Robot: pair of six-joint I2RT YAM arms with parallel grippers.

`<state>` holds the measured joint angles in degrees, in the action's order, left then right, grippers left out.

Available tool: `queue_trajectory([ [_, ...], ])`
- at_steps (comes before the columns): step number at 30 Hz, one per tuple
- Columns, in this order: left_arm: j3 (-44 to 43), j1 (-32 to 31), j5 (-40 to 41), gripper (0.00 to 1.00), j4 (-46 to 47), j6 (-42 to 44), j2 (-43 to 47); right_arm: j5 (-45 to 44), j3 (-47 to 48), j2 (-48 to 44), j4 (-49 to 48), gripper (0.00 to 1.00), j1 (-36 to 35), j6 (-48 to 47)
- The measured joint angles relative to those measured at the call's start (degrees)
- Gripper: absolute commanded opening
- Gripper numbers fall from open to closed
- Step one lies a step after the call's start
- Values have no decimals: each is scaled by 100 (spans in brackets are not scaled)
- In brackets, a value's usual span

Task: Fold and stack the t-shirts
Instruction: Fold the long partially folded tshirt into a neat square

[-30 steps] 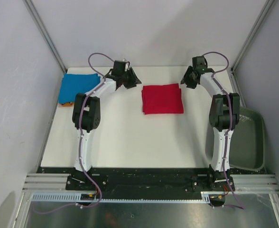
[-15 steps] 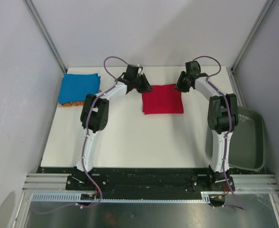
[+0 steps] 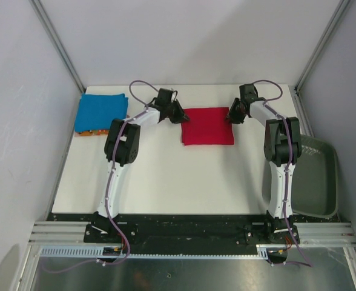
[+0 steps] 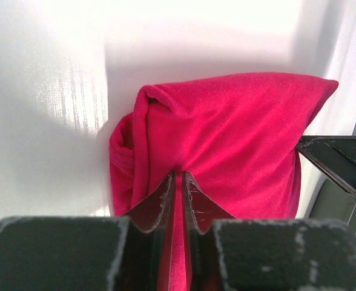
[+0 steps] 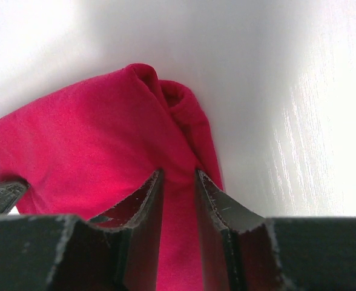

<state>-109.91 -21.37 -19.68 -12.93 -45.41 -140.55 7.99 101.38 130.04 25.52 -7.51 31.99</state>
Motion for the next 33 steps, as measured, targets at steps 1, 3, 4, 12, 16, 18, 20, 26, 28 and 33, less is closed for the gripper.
queue_trajectory([
  [1, 13, 4, 0, 15, 15, -11, 9, 0, 0, 0, 4, 32, 0, 0],
  [3, 48, 13, 9, 16, 24, -9, 50, 0, 0, 0, 7, 34, 0, 0],
  [4, 55, 20, 24, 17, 15, -4, 72, 0, 2, 0, 9, 35, 0, 0],
  [12, 566, 337, 223, 29, -87, 289, 734, -223, 116, -44, 310, 49, 0, -168],
  [16, 1228, 586, 485, 39, -116, 509, 1526, -442, 118, -243, 557, 50, -26, -317],
  [18, 1574, 706, 660, 41, -92, 603, 1912, -501, 87, -450, 612, 50, -37, -341],
  [20, 1998, 857, 874, 43, -103, 723, 2337, -522, -87, -767, 570, 50, -57, -343],
  [26, 2656, 1285, 1589, 45, -293, 1137, 2820, -468, -990, -1781, 396, 50, -151, -306],
  [28, 2730, 1388, 1884, 45, -466, 1298, 2820, -433, -1191, -1941, 350, 50, -181, -299],
  [33, 2798, 1436, 2557, 45, -863, 1600, 2820, -361, -1541, -2041, 295, 49, -234, -289],
])
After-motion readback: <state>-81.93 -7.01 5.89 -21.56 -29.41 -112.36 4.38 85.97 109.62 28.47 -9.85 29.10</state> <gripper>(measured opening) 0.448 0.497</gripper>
